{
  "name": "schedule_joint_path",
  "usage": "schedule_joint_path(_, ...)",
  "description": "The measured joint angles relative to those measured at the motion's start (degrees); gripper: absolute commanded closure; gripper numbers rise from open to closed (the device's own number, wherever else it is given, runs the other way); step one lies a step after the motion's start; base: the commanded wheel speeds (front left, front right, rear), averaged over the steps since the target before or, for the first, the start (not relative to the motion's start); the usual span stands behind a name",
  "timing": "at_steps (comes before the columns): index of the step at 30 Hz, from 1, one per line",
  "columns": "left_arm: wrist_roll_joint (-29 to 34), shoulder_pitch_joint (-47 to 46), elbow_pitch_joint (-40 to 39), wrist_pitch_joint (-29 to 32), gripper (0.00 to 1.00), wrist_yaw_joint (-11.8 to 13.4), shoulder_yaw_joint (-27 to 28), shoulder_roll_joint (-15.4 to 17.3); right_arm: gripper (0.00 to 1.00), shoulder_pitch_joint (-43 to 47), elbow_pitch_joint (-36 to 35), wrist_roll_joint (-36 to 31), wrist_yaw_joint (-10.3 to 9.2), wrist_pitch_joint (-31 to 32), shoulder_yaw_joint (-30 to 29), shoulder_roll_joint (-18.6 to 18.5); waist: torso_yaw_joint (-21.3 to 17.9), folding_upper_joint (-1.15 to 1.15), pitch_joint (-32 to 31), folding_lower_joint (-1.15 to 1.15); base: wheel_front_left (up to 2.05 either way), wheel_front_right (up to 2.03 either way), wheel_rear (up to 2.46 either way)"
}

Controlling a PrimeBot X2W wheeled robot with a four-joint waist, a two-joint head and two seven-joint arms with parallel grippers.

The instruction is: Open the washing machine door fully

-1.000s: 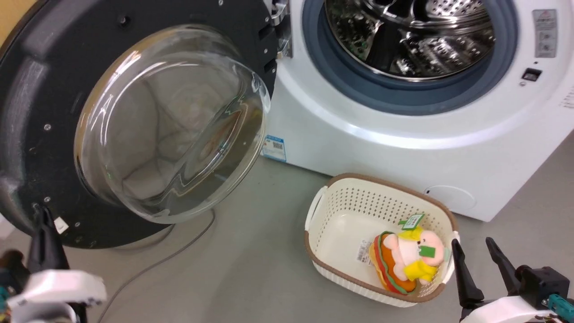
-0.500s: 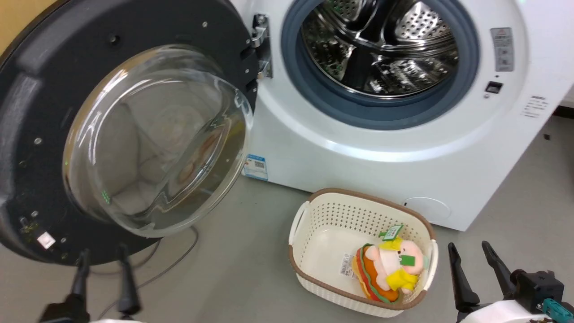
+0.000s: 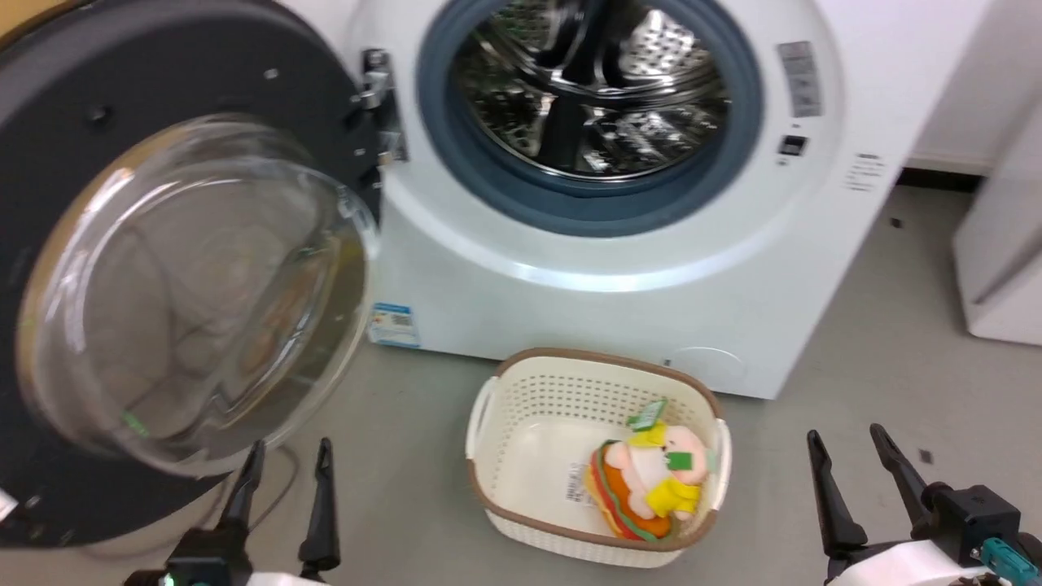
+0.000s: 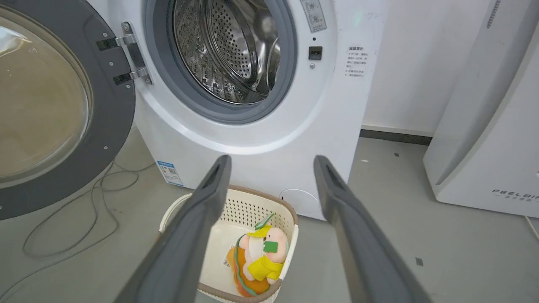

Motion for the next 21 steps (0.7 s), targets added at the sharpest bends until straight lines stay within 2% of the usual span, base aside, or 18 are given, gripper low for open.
schedule_joint_path(11, 1.47, -3.28, 4.26, 0.01, 0.00, -0.52, -2.45, 0.65, 0.00, 0.54, -1.21, -1.34, 0.00, 0.49, -0.03, 0.00, -7.56, 0.00, 0.44, 0.00, 0.00, 0.00, 0.00)
schedule_joint_path(21, 1.53, -3.50, 5.90, 0.00, 0.00, -0.48, -3.02, 0.73, 0.00, 1.19, -1.42, -1.34, 0.00, 0.52, -0.08, -0.01, -10.25, 0.00, 0.67, 0.01, 0.00, 0.00, 0.00)
